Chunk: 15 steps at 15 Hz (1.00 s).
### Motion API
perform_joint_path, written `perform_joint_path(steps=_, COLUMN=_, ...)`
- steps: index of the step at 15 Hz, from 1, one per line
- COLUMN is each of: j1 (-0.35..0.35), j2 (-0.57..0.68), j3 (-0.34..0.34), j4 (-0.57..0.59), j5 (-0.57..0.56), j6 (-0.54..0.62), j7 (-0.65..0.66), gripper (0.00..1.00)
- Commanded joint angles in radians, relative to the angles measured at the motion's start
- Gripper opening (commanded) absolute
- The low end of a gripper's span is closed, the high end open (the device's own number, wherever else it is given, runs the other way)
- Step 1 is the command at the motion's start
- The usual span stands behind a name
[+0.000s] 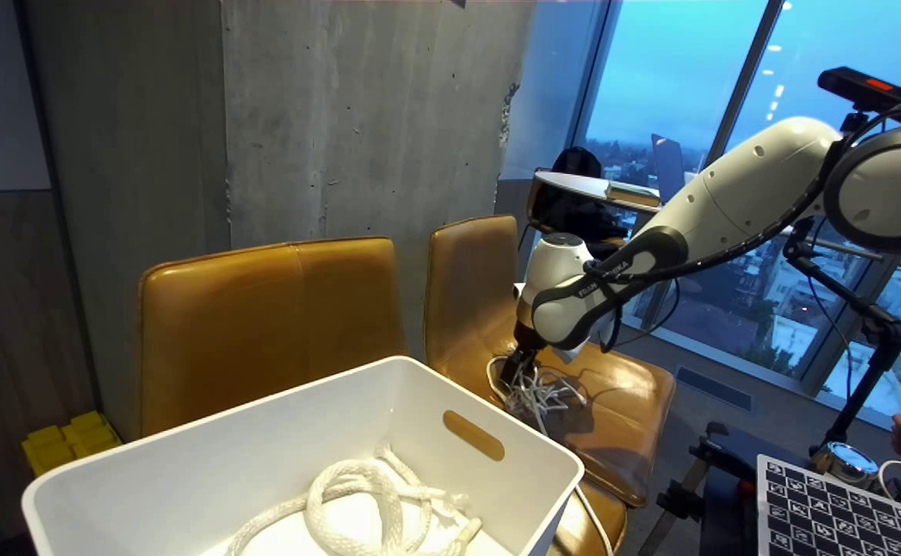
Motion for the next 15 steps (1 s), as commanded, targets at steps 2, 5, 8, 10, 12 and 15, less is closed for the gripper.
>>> perform_joint_path(steps=2, j1=-0.030, j2=0.078, j3=0.011, j4=0.127, j5=0.031, j6=-0.079, j7=-0.020, gripper=0.42)
perform_joint_path(steps=5, j1=-0.025, j2=0.072, j3=0.008, j4=0.146, j5=0.028, j6=-0.113, j7=-0.018, gripper=0.21)
perform_joint_path(steps=8, j1=-0.007, j2=0.030, j3=0.001, j4=0.120, j5=0.017, j6=-0.122, j7=-0.017, gripper=0.01)
perform_joint_path(steps=10, j1=0.009, j2=-0.019, j3=0.000, j4=0.070, j5=-0.010, j6=-0.110, j7=-0.005, gripper=0.00)
perform_joint_path(steps=12, j1=0.032, j2=-0.066, j3=-0.009, j4=0.022, j5=-0.024, j6=-0.094, j7=-0.003, gripper=0.00)
perform_joint_path(steps=15, j1=0.076, j2=-0.142, j3=-0.031, j4=-0.065, j5=-0.055, j6=-0.073, j7=0.004, gripper=0.00)
